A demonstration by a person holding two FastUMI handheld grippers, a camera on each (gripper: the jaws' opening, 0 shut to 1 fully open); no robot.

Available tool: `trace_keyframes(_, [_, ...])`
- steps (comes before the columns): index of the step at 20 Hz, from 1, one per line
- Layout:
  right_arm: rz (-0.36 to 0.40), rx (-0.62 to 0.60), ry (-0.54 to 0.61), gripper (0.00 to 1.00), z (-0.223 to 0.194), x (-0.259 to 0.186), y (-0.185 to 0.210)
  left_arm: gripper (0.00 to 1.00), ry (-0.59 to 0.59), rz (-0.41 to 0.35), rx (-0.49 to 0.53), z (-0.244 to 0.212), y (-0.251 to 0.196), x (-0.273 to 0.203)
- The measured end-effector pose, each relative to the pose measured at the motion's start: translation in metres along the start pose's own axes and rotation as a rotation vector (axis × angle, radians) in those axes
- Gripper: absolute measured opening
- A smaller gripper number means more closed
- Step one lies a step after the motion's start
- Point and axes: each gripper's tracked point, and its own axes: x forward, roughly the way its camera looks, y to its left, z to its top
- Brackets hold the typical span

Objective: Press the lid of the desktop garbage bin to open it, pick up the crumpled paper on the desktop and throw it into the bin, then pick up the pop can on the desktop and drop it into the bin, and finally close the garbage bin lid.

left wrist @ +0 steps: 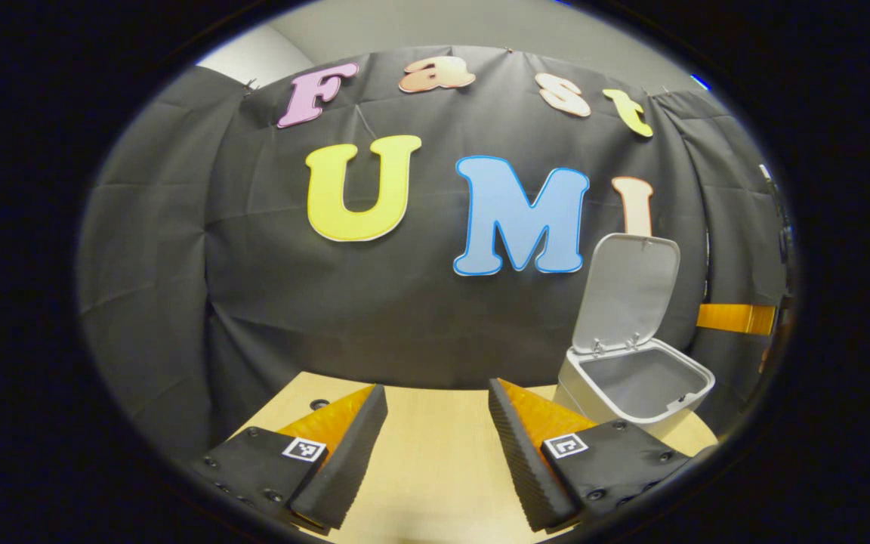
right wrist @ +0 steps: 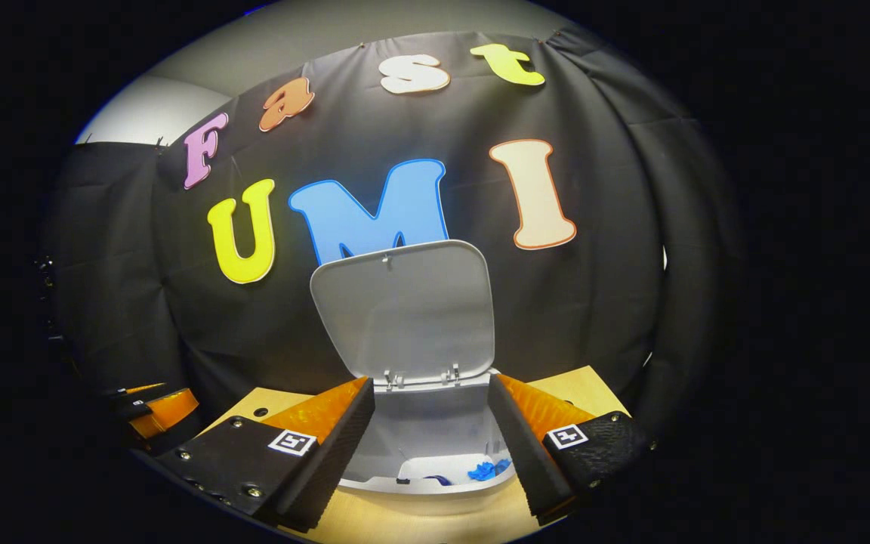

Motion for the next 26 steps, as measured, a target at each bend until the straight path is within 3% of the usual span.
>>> trace_keyframes(10, [0.013,-0.02,-0.073,0.95,0.041,0.011,0.014,0.89,0.009,0.001,-0.004,-0.004,0.004,-0.001])
trace_keyframes(11, [0.015,-0.023,-0.085,1.0,0.047,0.012,0.016,0.89,0.01,0.002,-0.006,-0.004,0.004,-0.001])
trace_keyframes(12, [0.015,-0.027,-0.096,0.95,0.053,0.013,0.018,0.89,0.011,0.002,-0.008,-0.004,0.005,-0.002])
trace_keyframes(26, [-0.006,-0.066,-0.237,0.95,0.13,0.054,0.032,0.89,0.021,0.017,-0.013,-0.005,0.021,-0.001])
